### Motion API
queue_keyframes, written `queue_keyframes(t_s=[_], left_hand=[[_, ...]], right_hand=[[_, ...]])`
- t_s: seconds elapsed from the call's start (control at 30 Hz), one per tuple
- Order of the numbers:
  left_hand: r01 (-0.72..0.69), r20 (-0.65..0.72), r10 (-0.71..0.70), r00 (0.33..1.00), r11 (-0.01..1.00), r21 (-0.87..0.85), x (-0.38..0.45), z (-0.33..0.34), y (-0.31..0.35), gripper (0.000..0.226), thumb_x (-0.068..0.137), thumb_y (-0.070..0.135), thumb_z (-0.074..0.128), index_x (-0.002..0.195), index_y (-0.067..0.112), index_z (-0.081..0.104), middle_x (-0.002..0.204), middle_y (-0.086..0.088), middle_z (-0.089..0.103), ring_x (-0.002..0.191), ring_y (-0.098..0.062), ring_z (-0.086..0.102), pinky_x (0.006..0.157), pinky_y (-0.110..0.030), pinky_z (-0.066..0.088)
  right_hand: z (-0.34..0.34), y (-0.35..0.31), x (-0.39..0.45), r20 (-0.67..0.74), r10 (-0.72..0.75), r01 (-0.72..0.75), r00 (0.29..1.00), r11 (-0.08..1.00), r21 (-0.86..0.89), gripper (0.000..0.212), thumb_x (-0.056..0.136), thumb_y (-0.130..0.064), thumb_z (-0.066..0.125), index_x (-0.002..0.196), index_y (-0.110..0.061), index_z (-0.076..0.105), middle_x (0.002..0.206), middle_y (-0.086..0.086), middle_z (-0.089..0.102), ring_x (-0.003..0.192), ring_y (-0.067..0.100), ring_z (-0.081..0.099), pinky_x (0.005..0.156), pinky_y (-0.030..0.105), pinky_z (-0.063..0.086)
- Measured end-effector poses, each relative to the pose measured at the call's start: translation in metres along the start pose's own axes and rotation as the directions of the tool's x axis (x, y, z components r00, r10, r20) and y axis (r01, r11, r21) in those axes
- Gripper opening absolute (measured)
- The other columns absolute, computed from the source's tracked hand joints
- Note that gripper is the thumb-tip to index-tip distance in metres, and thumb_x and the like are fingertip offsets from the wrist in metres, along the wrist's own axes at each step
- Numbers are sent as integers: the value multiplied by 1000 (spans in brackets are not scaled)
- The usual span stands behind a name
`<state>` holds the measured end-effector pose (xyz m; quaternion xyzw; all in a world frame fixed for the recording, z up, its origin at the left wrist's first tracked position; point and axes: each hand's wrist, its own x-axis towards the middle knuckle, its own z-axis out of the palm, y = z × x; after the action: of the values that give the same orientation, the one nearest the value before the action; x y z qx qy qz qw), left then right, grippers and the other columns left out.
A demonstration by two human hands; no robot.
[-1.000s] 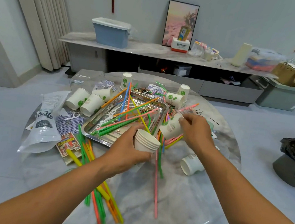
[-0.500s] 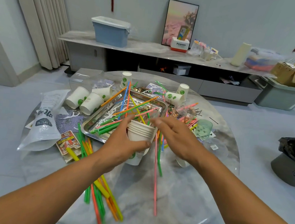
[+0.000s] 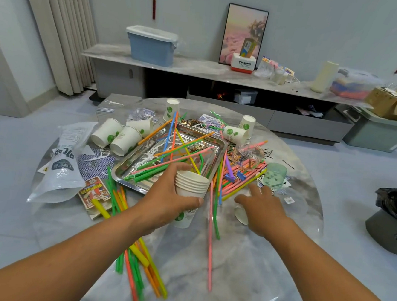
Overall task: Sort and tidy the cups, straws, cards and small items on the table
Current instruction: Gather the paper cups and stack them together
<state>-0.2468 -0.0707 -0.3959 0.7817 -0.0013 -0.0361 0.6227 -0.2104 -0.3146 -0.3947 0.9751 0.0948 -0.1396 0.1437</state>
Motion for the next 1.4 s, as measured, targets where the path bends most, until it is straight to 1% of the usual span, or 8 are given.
queue_keyframes(t_s=[0.17,0.4,0.5,0.7,0.97,1.07,1.27,1.4], left_hand=[[-14,49,10,999,997,72,-2,-1,-2,102,68,17,92,151,35,35,130,9,58,111,-10,62,90,-31,56],[-16,98,-1,995,985,171,-2,-2,-6,97,69,13,90,150,27,39,131,9,57,113,-7,60,78,-13,52],[-14,100,-8,995,975,220,-1,-4,-7,95,69,14,89,149,29,41,131,8,57,114,-11,60,85,-24,57],[1,106,-28,994,970,244,3,-4,-8,92,69,15,88,147,29,42,127,6,60,114,-14,60,93,-35,55],[-74,131,49,990,978,196,3,-2,-3,79,67,11,88,134,31,52,124,12,62,111,-11,62,90,-39,57],[-85,131,69,989,989,120,1,4,-4,72,68,10,87,129,33,56,105,15,70,95,-2,67,70,-25,55],[-107,-37,103,994,983,-146,2,3,4,53,72,12,79,118,33,65,103,8,75,94,-12,72,69,-26,59],[-45,-117,-4,993,910,-411,11,2,14,81,66,21,91,134,33,51,118,7,73,107,-13,71,86,-32,59]], right_hand=[[-5,-1,13,-115,30,-18,993,995,101,64,79,-45,77,136,-44,48,148,7,37,132,36,37,104,45,37],[-5,0,23,-2,14,-13,1000,991,132,72,73,-44,83,137,-48,48,131,4,53,124,31,46,97,41,37],[-26,2,21,-121,43,-11,992,968,252,61,73,-42,81,127,-47,55,116,1,55,111,27,52,90,40,37],[-60,11,1,-154,-33,150,988,491,858,49,67,-9,88,103,-31,63,100,3,67,65,5,66,44,22,48],[-66,-14,-15,-309,-239,389,921,620,681,59,74,-8,76,122,-39,61,122,-7,37,109,9,49,82,5,38],[-66,-36,-24,-368,-332,495,869,617,612,67,80,-11,69,140,-35,53,131,-5,40,126,11,42,106,23,36],[-58,-73,-27,-436,-308,526,846,346,777,78,86,-43,62,157,-38,30,153,-32,27,143,-16,16,124,31,20],[-53,-78,-14,-402,-91,404,911,13,915,108,69,-53,84,157,-49,21,152,-27,35,140,-6,38,114,33,40]])
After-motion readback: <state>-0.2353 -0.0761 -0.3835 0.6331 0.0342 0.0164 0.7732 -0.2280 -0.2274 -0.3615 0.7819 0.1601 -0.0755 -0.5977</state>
